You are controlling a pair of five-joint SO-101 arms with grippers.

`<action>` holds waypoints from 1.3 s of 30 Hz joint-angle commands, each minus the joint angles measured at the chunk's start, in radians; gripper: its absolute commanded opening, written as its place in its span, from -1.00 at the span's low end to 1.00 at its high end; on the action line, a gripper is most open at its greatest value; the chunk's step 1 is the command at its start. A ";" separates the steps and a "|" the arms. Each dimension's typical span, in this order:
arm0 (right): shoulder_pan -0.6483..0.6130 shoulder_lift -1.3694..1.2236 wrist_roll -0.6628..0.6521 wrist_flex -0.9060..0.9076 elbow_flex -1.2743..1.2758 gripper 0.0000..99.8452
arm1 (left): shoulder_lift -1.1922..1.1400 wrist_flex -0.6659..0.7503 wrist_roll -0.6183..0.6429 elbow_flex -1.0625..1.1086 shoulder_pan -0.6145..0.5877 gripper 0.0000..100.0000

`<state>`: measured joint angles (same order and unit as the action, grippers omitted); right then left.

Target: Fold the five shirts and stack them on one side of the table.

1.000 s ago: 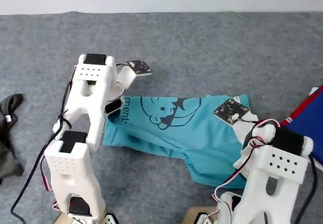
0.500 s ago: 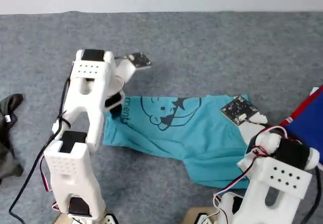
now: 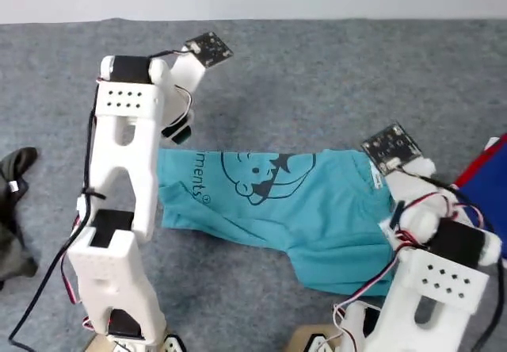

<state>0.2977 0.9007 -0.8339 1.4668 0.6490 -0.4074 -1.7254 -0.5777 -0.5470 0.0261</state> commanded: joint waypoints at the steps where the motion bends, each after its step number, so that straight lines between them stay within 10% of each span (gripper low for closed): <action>1: -0.074 -0.073 0.103 -0.134 -0.014 -0.55 | 0.069 -0.026 0.120 -0.004 0.002 -0.77; 11: -0.223 -0.587 0.333 -0.338 -0.212 -0.98 | -0.106 -0.003 0.391 -0.010 0.023 -0.99; 39: -0.315 -0.951 0.367 -0.552 -0.334 -0.98 | -0.543 0.018 0.397 -0.064 0.121 -0.99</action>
<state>-0.0123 0.0077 -0.4733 0.9636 0.3744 -0.9060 -1.6978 -0.1849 -0.5961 0.1442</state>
